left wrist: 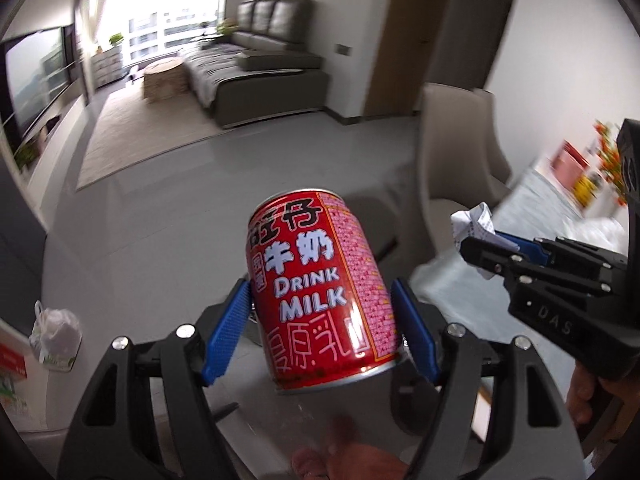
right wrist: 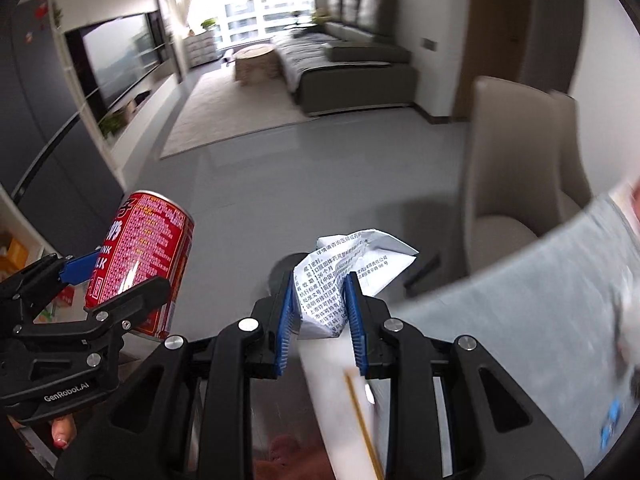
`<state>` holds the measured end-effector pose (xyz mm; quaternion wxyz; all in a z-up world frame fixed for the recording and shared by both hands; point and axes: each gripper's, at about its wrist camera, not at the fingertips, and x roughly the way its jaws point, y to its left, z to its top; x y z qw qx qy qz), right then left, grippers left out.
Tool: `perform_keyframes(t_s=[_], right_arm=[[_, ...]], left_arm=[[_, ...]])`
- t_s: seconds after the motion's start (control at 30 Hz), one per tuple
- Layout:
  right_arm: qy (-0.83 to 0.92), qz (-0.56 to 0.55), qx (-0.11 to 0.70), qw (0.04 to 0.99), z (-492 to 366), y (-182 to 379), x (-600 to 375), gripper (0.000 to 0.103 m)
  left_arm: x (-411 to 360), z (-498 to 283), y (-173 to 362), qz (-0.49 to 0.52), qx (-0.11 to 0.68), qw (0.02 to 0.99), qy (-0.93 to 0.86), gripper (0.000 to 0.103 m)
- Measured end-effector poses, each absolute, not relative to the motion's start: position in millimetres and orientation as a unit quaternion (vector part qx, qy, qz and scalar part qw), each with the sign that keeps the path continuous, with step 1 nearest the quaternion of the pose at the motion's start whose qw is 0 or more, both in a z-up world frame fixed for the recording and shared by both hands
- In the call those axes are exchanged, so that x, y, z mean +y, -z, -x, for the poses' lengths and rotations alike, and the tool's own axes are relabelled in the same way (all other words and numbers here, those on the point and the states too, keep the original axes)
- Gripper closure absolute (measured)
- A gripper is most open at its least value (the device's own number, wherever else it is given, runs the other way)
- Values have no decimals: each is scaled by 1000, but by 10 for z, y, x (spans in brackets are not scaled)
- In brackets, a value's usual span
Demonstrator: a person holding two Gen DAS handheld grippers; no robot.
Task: Collect trash
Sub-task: 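Carry the white paper and red can with both tools over the metal bin, then open the left tool dropping the red can while the right tool drops the paper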
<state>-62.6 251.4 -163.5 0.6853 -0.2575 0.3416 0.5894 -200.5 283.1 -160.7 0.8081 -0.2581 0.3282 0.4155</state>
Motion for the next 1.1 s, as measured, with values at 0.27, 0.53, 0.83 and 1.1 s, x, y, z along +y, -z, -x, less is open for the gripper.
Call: perform_keyframes(t_s=[0.27, 0.53, 0.83, 1.1], right_arm=[[-626, 284, 342, 640, 591, 1997, 3843, 79], [-599, 259, 384, 653, 534, 2657, 4703, 79], [-511, 254, 439, 694, 655, 3869, 5090, 79], [-460, 203, 508, 699, 469, 5221, 5394, 79]], left_arm=[[3756, 2018, 2015, 283, 337, 775, -453, 32], [4691, 1857, 2823, 301, 363, 762, -443, 32], [5401, 1665, 4355, 282, 421, 779, -369, 32], [5664, 1554, 5608, 271, 449, 787, -323, 32]])
